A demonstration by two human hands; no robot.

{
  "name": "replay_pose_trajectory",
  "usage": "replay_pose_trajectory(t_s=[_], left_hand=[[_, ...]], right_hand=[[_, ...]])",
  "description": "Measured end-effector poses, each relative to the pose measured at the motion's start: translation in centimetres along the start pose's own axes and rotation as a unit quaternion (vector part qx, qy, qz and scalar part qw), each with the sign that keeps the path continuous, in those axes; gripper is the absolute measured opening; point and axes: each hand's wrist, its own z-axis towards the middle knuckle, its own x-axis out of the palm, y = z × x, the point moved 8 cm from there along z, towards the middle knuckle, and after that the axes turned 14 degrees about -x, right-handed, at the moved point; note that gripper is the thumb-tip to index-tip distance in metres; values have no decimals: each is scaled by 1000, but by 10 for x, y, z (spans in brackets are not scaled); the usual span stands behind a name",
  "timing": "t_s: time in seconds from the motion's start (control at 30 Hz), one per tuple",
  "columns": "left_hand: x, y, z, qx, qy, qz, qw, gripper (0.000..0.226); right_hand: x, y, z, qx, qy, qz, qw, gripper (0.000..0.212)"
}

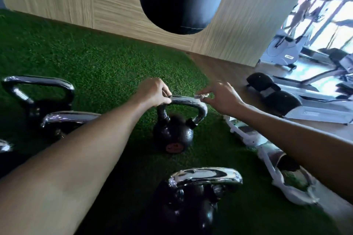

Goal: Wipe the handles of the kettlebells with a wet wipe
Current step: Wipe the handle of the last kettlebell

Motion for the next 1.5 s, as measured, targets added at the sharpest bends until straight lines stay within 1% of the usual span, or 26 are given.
replay_pose_trajectory(t_s=[0.1, 0.17, 0.23, 0.3, 0.4, 0.5, 0.6, 0.7, 0.77, 0.9, 1.0, 1.1, 1.2, 1.3, 1.4, 1.5], left_hand=[[3, -4, 10, 22, 34, 46, 998, 25], [3, -8, 13, 42, 49, 85, 994, 24], [5, -9, 18, 53, 70, 98, 991, 23], [5, -14, 23, 56, 86, 128, 986, 24], [4, -14, 29, 35, 106, 145, 983, 26], [4, -17, 29, 24, 103, 129, 986, 29], [4, -20, 28, 28, 90, 145, 985, 29], [2, -18, 24, -2, 99, 129, 987, 29], [2, -18, 23, -19, 107, 129, 986, 29], [1, -31, 25, -43, 126, 181, 974, 25], [2, -39, 28, -55, 148, 212, 964, 26], [1, -33, 25, -81, 129, 187, 970, 25], [0, -20, 16, -121, 107, 137, 977, 23], [1, -16, 9, -135, 77, 111, 982, 22], [2, -16, 1, -135, 36, 119, 983, 23], [1, -22, -1, -136, 29, 123, 983, 22]], right_hand=[[4, 1, 25, -20, 23, -7, 1000, 24], [9, 5, 40, -44, 15, 3, 999, 25], [17, 9, 52, -69, 1, 17, 997, 27], [26, 8, 59, -88, -11, 24, 996, 28], [43, 5, 56, -104, 8, 58, 993, 28], [57, -7, 46, -119, 42, 83, 989, 33], [62, -15, 38, -137, 41, 80, 987, 41], [63, -15, 40, -137, -4, 119, 983, 36], [64, -15, 47, -137, -18, 132, 982, 30], [61, -30, 45, -128, -29, 129, 983, 17], [54, -57, 25, -118, -67, 148, 980, 14], [55, -63, 21, -116, -88, 169, 975, 16], [60, -41, 33, -127, -69, 168, 975, 11], [63, -35, 31, -115, -63, 163, 978, 14], [66, -70, 7, -70, -115, 171, 976, 13], [73, -93, -14, -41, -147, 177, 972, 21]])
